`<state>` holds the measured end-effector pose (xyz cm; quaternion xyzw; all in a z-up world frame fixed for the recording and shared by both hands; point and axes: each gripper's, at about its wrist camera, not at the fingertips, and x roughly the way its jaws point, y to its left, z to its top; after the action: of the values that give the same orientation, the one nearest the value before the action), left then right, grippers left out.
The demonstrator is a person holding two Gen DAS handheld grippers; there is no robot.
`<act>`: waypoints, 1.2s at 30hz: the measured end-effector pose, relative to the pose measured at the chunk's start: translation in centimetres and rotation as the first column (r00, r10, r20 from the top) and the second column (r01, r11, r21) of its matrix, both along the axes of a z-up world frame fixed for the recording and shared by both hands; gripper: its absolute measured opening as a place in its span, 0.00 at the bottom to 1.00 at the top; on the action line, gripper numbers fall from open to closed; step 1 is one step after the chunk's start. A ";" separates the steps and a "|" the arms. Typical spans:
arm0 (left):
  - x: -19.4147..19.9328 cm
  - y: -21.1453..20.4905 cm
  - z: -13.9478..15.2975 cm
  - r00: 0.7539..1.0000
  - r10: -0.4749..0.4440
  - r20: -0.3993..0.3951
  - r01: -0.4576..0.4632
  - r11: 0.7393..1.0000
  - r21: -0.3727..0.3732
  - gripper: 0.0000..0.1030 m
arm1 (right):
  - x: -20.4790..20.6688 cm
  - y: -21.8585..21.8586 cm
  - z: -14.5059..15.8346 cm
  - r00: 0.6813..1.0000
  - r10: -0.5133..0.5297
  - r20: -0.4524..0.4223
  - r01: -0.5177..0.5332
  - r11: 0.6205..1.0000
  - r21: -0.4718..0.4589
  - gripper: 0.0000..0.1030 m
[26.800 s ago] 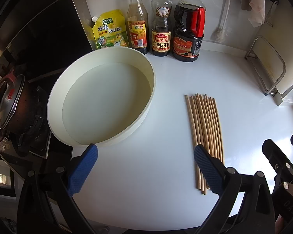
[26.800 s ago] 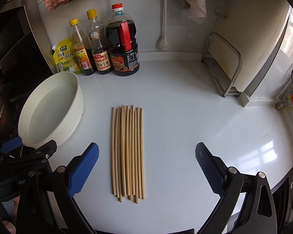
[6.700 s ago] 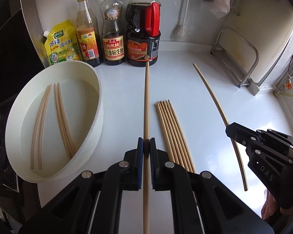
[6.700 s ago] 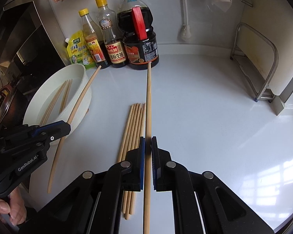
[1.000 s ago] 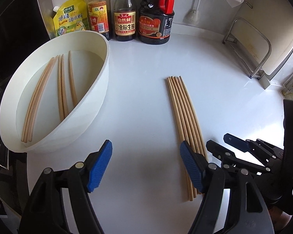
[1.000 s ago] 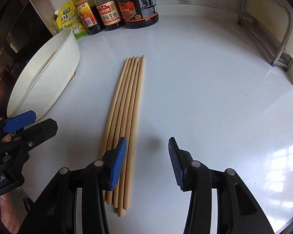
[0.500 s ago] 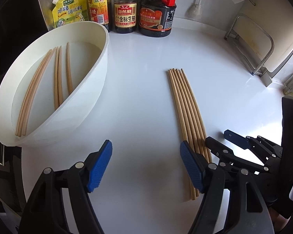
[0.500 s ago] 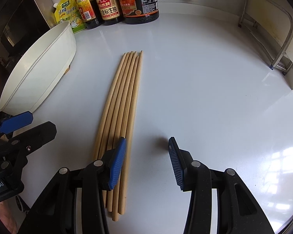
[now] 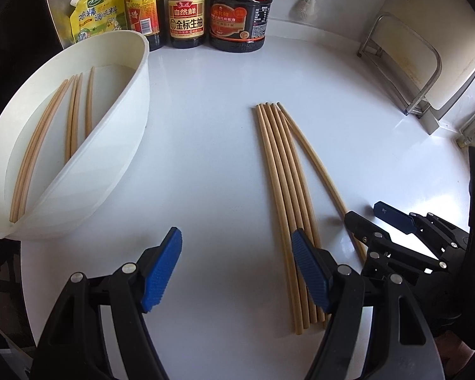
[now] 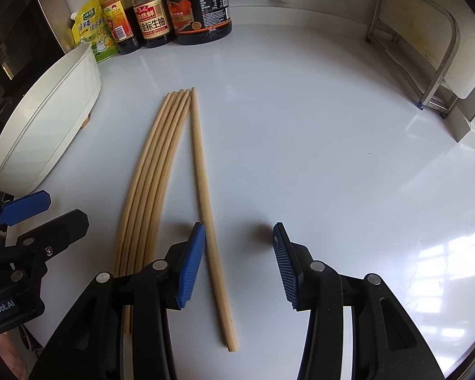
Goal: Organize utensils
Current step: 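Position both open tools over the chopstick pile, then close the left tool on one chopstick while the right tool grasps another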
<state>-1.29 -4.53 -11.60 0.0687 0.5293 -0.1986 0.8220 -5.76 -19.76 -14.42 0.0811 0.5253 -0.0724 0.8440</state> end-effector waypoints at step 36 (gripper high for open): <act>2.6 -2.3 -3.2 1.000 0.011 0.016 -0.012 0.997 0.079 0.64 | 1.3 0.2 -0.3 0.996 0.083 0.031 -0.082 0.995 -0.057 0.42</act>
<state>1.28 -6.87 -14.83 0.0997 0.5306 -0.1723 0.8239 -4.42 -19.54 -14.67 0.0371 0.5118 -0.0507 0.8568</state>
